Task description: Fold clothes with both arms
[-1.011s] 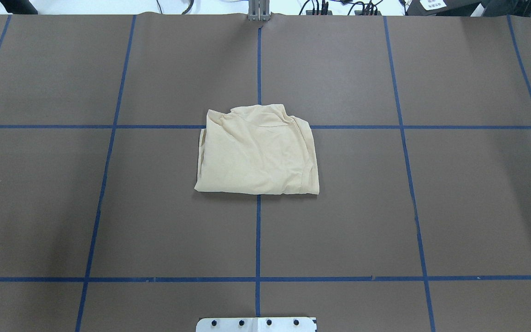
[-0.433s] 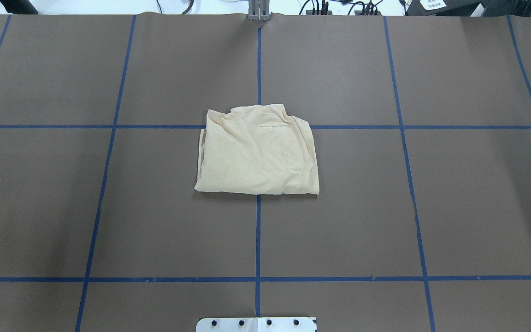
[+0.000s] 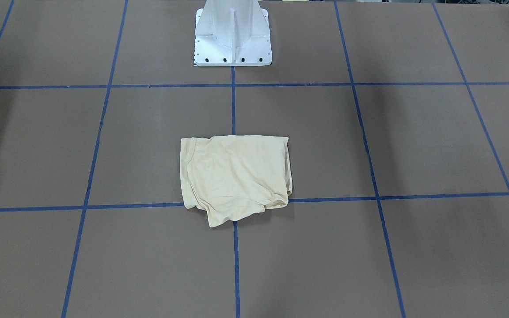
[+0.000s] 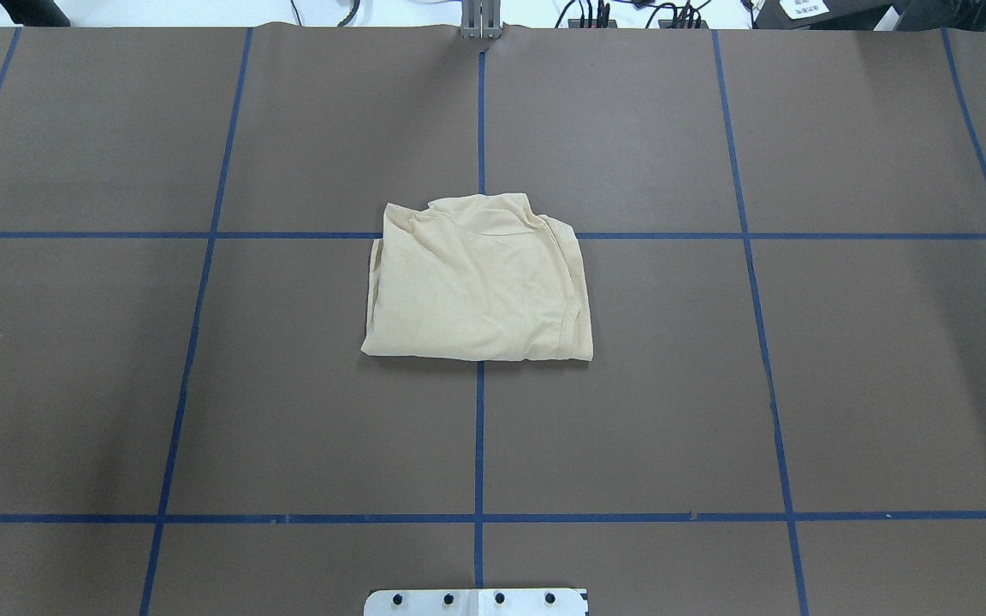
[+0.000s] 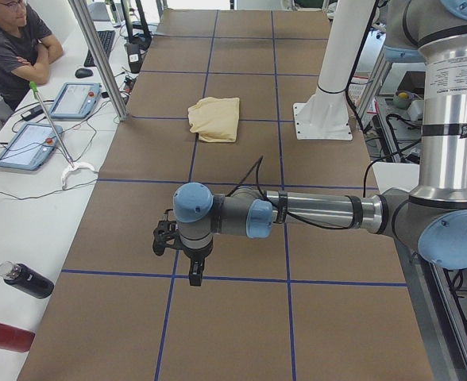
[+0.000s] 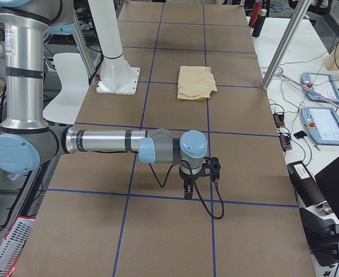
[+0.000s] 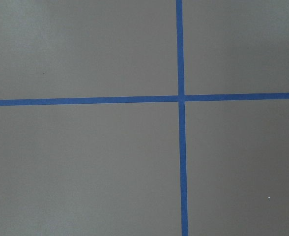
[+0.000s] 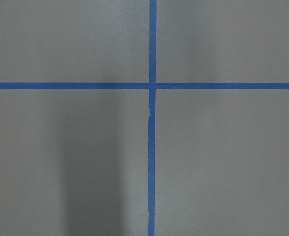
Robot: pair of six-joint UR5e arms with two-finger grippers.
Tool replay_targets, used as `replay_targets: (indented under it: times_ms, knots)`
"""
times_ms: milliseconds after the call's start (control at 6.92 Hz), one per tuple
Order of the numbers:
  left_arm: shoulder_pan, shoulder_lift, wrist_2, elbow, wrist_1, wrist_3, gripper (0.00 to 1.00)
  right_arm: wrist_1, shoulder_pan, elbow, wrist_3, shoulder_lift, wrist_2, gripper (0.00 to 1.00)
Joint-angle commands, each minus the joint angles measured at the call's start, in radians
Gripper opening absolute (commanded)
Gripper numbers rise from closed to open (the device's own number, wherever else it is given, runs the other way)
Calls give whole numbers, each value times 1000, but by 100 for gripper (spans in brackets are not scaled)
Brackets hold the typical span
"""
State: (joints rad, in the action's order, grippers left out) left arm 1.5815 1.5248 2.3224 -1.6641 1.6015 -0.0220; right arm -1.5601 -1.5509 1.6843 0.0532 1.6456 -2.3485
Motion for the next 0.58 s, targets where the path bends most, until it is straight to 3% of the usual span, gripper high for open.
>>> replay_targets:
  times_ms: [0, 433]
  knots:
    - [0, 0, 0, 1, 0, 1, 100, 0, 0, 0, 0, -1, 0, 100]
    - [0, 6, 0, 0, 0, -1, 100, 0, 0, 0, 2, -4, -2, 100]
